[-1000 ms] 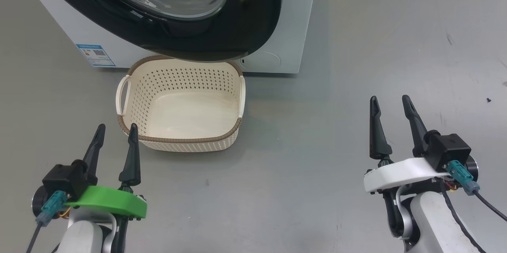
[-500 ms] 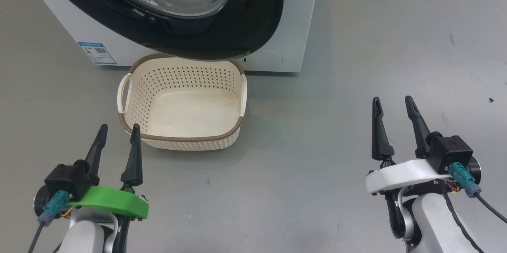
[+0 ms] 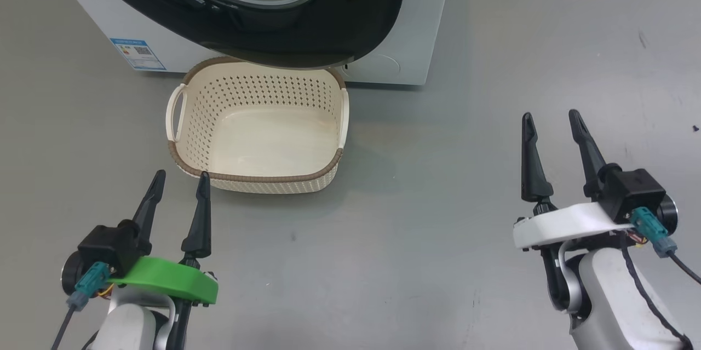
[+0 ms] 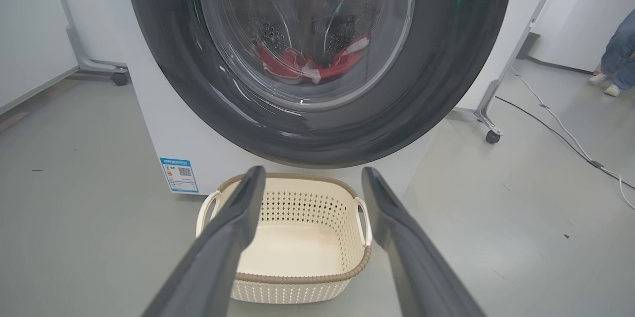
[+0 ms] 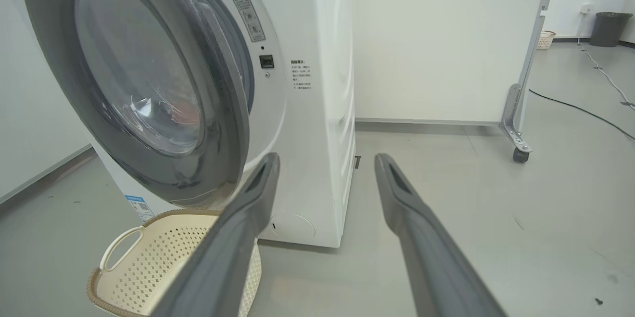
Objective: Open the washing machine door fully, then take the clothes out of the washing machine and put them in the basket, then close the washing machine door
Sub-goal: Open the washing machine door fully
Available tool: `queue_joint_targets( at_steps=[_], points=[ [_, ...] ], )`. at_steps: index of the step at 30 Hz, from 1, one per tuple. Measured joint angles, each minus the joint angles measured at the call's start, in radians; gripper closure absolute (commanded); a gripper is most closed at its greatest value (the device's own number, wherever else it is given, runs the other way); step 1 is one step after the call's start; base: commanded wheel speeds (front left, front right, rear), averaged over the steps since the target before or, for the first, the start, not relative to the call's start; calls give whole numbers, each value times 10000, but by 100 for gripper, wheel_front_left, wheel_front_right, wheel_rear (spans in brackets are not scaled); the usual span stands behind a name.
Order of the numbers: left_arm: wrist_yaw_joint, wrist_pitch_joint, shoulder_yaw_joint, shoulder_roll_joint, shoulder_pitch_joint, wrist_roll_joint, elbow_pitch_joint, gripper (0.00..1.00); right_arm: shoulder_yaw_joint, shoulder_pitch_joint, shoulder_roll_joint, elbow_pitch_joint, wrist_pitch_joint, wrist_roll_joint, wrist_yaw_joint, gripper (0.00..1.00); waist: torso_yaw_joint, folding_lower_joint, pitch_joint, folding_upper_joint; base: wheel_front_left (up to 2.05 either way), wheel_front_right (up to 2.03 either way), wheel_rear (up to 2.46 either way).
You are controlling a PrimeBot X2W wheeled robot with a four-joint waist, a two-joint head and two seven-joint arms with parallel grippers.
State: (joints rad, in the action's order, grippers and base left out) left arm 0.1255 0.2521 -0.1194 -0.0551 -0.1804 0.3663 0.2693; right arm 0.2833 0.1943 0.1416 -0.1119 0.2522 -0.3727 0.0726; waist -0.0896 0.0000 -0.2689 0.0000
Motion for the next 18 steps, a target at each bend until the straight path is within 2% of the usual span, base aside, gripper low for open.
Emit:
queue_joint_targets(
  at_steps=[12, 18],
  points=[
    [0, 0, -458, 2, -267, 31, -134, 0, -309, 1870, 276, -157, -663, -245, -403, 0, -346, 0, -642, 0, 0, 0, 0],
    [0, 0, -746, 6, -481, 190, -155, 0, -1035, 2973, 123, -322, -1170, -1361, -539, 0, -598, 0, -983, 0, 0, 0, 0]
  ],
)
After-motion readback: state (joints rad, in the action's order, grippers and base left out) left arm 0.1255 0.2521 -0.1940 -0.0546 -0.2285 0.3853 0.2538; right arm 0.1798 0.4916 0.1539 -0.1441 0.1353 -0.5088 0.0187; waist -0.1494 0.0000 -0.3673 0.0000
